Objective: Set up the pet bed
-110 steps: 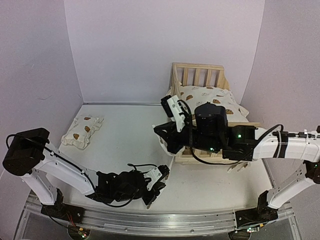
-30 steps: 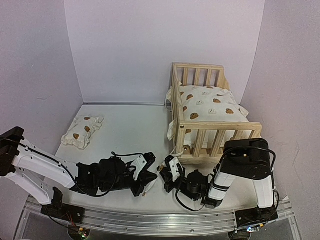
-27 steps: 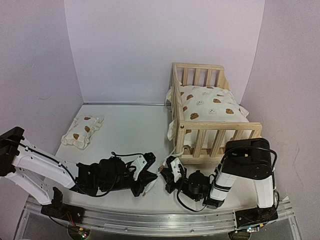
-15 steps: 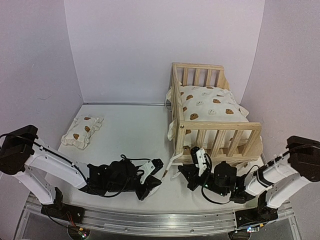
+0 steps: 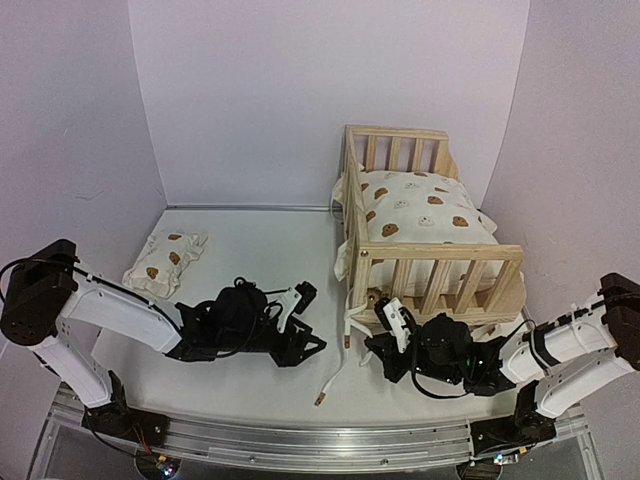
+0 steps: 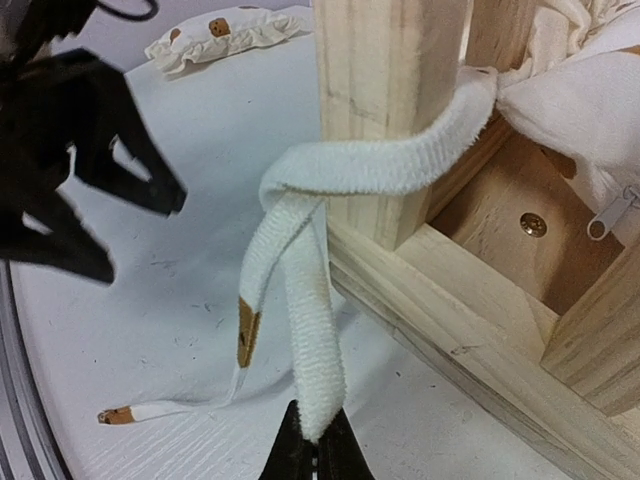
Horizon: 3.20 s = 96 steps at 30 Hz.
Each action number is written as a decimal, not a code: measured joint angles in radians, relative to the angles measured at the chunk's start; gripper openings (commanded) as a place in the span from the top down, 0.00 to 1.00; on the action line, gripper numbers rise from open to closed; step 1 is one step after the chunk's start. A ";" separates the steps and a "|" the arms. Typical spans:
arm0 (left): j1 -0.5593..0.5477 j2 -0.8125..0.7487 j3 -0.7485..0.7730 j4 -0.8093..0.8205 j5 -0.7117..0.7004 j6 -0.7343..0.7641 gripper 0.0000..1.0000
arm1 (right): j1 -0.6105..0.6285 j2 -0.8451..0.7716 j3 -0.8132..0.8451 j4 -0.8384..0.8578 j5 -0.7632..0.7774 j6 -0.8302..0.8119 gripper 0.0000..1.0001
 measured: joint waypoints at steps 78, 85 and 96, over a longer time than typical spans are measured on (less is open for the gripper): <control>0.037 0.151 0.198 0.130 0.151 0.019 0.80 | -0.060 0.280 0.047 0.545 -0.048 -0.036 1.00; 0.047 0.097 0.182 0.092 0.144 0.023 0.59 | -0.056 0.296 0.047 0.587 -0.034 -0.034 1.00; 0.182 -0.083 0.182 0.037 0.257 0.031 0.69 | -0.056 0.301 0.047 0.628 -0.033 -0.044 1.00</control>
